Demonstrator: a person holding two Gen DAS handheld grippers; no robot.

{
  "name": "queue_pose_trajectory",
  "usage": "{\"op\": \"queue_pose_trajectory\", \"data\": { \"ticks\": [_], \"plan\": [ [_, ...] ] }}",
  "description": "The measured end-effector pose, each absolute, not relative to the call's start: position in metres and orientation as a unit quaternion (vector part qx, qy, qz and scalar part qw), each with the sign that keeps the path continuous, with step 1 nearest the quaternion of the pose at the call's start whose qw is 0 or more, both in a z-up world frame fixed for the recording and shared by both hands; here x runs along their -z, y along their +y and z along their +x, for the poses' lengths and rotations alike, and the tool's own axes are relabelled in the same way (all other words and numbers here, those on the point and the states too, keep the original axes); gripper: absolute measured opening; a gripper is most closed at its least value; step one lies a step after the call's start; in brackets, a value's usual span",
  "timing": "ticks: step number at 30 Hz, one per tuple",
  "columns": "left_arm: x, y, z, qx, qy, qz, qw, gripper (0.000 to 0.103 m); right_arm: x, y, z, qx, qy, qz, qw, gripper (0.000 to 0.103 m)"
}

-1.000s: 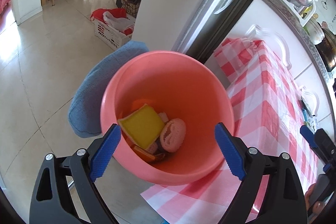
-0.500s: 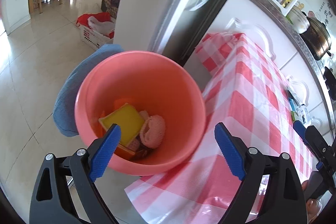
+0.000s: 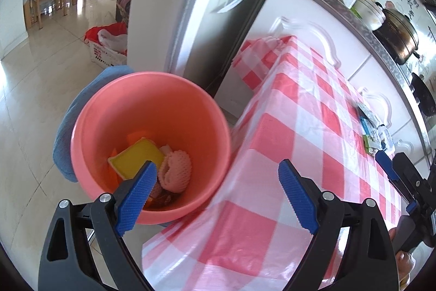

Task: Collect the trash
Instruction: 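Move both open grippers back over the table toward the snack packets and bottle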

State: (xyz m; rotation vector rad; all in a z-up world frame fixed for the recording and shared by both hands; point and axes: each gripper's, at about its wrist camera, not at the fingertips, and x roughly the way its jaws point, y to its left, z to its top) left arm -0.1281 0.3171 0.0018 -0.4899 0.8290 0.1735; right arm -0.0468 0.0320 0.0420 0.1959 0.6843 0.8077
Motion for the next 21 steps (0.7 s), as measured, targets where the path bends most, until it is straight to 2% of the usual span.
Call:
{"op": "queue_pose_trajectory", "data": {
  "ticks": [21],
  "plan": [
    [-0.018, 0.249, -0.099, -0.035, 0.414, -0.19, 0.89, 0.09, -0.05, -0.036, -0.027, -0.349, 0.302, 0.148, 0.875, 0.094]
  ]
}}
